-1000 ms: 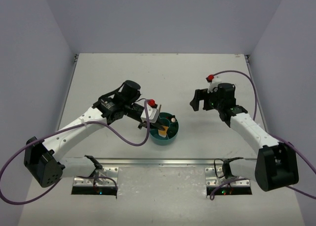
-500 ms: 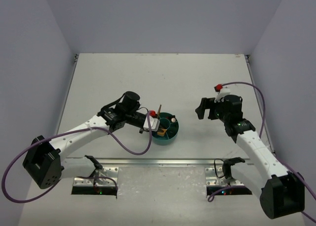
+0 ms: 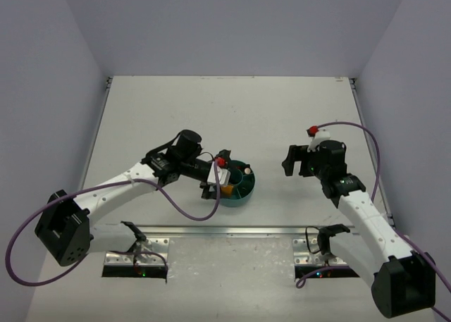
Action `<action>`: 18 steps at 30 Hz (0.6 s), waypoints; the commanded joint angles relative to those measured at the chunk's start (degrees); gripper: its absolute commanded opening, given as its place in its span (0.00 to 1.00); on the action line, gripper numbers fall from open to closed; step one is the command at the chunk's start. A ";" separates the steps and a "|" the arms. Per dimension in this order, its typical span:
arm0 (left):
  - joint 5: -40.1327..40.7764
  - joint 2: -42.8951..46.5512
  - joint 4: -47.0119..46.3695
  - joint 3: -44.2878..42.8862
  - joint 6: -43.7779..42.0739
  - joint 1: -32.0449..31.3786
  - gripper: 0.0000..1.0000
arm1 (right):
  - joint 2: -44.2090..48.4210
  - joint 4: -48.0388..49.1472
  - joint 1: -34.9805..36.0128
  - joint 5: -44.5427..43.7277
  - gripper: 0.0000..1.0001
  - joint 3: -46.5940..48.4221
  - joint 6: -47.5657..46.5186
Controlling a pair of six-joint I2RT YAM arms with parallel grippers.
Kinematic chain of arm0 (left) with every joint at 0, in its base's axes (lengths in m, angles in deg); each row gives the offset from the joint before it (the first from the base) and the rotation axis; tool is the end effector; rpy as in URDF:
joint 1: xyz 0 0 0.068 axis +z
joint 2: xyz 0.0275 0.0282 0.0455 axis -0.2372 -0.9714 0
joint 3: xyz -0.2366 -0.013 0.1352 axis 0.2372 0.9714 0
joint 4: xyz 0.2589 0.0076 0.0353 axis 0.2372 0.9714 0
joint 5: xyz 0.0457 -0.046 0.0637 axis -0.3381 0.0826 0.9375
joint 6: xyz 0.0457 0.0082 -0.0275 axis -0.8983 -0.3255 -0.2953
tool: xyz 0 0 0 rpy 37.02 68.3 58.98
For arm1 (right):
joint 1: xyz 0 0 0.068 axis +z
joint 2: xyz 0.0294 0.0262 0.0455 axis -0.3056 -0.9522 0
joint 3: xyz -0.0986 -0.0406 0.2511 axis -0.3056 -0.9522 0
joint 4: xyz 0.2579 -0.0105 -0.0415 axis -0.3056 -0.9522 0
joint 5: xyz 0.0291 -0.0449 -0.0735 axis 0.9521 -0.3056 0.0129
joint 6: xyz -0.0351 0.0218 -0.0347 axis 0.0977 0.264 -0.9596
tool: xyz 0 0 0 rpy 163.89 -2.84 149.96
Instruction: Organize the makeup
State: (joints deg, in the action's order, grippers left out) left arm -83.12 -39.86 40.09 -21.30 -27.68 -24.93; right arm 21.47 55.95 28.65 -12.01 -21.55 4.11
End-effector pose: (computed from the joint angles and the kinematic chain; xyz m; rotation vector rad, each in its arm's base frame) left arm 0.1828 -0.1816 0.2569 1.7677 1.0822 -0.8437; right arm 0.1884 0.0390 0.2152 0.0698 2.1727 0.3601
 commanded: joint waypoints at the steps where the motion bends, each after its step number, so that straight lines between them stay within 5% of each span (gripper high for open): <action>1: -2.05 -0.47 -3.19 -10.97 8.50 -0.19 0.92 | 0.85 0.65 0.04 -1.37 0.99 2.08 1.53; 5: 9.60 -2.11 -20.01 -23.93 29.96 -0.21 0.98 | -0.67 -0.77 0.04 0.50 0.99 5.24 1.94; 9: 32.05 -6.13 -26.24 -33.39 28.93 0.00 1.00 | -4.43 -3.34 0.04 1.40 0.99 8.67 3.45; 13: 57.57 -12.08 -24.31 -37.62 22.38 2.12 1.00 | -9.89 -8.48 -0.03 -1.36 0.99 12.71 6.68; 18: 68.36 -19.08 -6.91 -42.21 23.27 9.86 1.00 | -13.49 -12.69 0.03 -7.25 0.99 15.94 8.40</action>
State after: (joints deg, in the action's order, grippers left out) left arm -33.55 -53.13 18.35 -61.53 -5.58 -21.52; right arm 9.47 47.54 28.65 -14.02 -9.25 9.94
